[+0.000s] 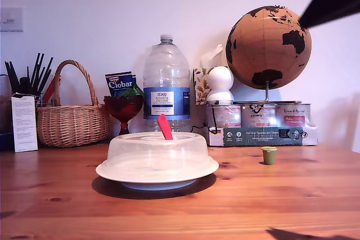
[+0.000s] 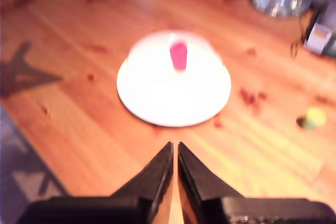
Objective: Lift the plastic dome with your left arm while removing the green coffee capsule from the plate using your right arm.
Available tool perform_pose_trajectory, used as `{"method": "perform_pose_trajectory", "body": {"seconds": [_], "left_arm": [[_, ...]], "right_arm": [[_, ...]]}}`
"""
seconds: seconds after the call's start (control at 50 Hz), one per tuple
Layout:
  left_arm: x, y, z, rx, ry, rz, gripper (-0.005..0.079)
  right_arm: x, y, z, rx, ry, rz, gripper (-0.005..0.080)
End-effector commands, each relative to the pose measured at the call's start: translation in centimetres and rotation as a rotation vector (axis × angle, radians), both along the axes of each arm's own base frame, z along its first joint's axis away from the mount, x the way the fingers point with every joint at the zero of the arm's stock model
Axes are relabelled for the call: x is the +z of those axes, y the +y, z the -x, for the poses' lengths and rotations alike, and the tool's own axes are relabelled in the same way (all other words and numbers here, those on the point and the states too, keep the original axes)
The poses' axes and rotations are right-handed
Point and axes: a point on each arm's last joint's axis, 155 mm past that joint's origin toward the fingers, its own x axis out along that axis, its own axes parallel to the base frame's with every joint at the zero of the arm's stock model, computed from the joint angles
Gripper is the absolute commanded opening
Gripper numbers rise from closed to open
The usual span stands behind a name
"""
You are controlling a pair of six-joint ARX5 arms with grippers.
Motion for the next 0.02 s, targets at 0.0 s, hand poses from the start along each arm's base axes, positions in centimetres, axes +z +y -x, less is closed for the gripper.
{"method": "perform_pose_trajectory", "body": {"seconds": [0.0], "left_arm": [[-0.80,-0.05,-0.07,0.001,0.016,-0.006,-0.0019]], "right_arm": [[-0.62,0.01,0.17,0.002,0.017,0.009,-0.0013]]}}
